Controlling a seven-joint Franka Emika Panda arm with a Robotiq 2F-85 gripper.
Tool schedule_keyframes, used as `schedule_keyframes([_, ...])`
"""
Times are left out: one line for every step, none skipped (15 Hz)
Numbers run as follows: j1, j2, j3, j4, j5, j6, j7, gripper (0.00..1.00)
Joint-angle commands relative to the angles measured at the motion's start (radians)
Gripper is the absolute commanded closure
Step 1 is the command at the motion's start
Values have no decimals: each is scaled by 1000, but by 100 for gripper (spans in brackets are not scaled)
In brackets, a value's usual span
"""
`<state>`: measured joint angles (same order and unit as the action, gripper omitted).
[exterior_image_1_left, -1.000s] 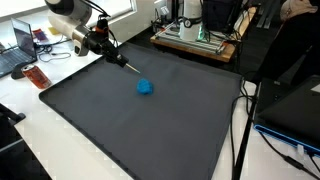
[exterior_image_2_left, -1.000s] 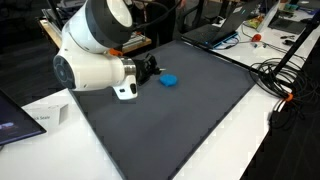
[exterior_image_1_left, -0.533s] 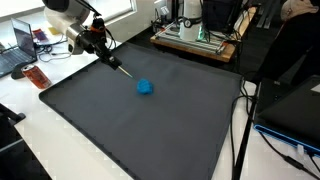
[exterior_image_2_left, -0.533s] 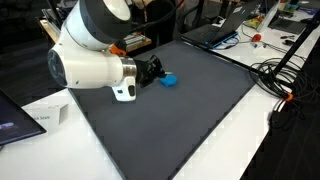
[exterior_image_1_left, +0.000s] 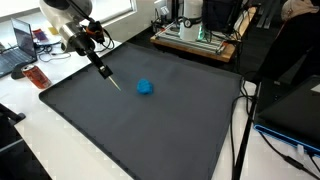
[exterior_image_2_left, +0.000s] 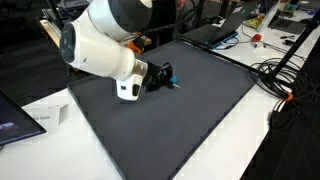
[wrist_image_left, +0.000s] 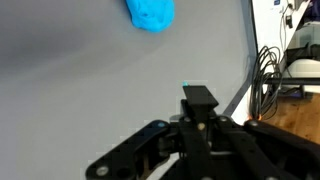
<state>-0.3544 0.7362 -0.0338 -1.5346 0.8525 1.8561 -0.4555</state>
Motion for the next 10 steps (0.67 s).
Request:
schedule_keyframes([67, -118, -31, -144, -28, 121, 74, 97])
schedule_keyframes([80, -143, -33, -179, -31, 155, 84, 97])
schedule_keyframes([92, -170, -35, -217, -39, 179, 87, 97])
schedule_keyframes([104, -194, -39, -251, -47, 207, 91, 97])
schedule_keyframes([115, -223, -41, -295, -53, 242, 92, 97])
schedule_keyframes([125, -251, -43, -337, -60, 278, 94, 97])
schedule_keyframes([134, -278, -43, -378, -67, 317, 96, 97])
schedule_keyframes([140, -311, -40, -427, -67, 354, 88, 97])
schedule_keyframes([147, -343, -37, -472, -65, 395, 83, 97])
schedule_keyframes([151, -375, -35, -514, -60, 434, 80, 97])
